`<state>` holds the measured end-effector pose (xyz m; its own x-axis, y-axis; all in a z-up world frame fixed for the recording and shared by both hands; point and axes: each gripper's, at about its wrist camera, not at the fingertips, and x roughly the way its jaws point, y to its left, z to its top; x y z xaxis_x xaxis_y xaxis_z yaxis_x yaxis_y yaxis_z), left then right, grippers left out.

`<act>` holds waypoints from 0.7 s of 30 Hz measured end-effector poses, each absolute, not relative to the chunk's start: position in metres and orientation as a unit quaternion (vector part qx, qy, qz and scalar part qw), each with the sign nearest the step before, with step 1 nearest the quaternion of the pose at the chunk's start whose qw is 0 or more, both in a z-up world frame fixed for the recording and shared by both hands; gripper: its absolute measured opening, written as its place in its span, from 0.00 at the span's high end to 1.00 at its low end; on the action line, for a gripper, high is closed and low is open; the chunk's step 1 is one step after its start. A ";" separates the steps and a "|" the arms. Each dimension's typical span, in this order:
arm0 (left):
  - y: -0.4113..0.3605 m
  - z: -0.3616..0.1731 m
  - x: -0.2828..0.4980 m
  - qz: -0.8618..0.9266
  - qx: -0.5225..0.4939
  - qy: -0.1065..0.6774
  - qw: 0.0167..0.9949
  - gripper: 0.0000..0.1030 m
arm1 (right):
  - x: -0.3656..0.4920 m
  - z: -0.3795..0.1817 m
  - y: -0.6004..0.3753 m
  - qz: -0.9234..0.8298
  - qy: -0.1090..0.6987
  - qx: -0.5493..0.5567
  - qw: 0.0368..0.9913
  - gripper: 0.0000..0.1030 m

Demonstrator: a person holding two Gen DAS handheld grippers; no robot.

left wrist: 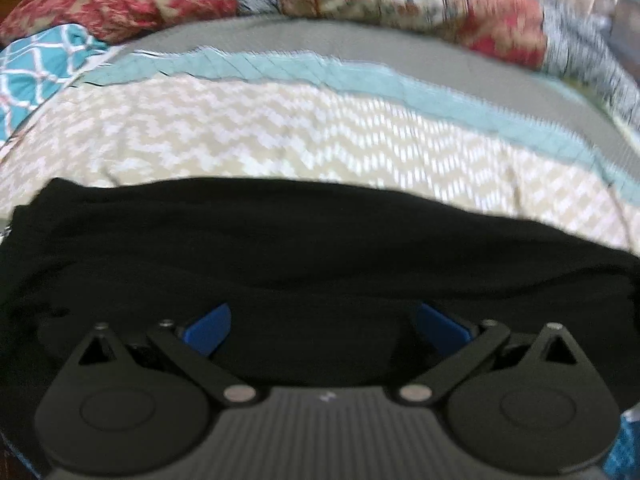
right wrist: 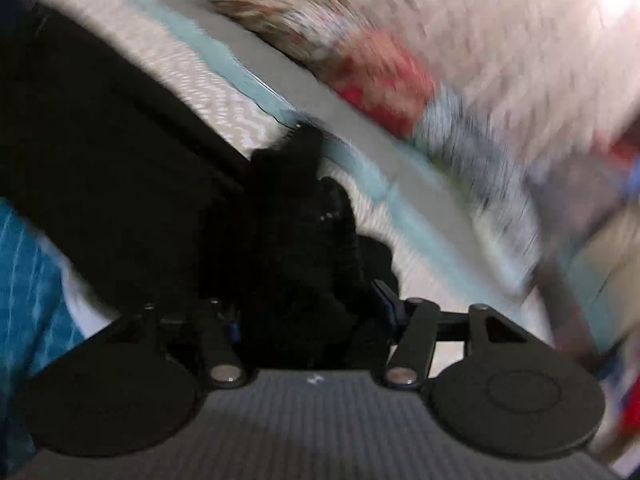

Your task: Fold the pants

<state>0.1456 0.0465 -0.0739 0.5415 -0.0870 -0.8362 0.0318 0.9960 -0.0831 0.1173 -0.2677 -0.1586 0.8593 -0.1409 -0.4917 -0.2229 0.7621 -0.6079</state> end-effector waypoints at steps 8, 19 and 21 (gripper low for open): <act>0.100 -0.050 0.103 -0.057 -0.079 0.456 0.885 0.00 | 0.088 -0.097 -0.294 0.128 0.265 -0.135 0.946 0.30; 0.148 -0.054 0.057 -0.040 -0.116 0.456 0.881 0.00 | 0.128 -0.125 -0.335 0.010 0.254 0.195 0.947 0.38; 0.152 -0.057 0.051 -0.038 -0.120 0.453 0.882 0.00 | 0.145 -0.163 -0.311 -0.010 0.325 0.158 0.932 0.38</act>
<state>0.0506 0.1515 -0.0571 0.5860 -0.1755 -0.7911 -0.0429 0.9682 -0.2465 0.1448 -0.3111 -0.1626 0.7888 0.0833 -0.6090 0.1215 0.9501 0.2872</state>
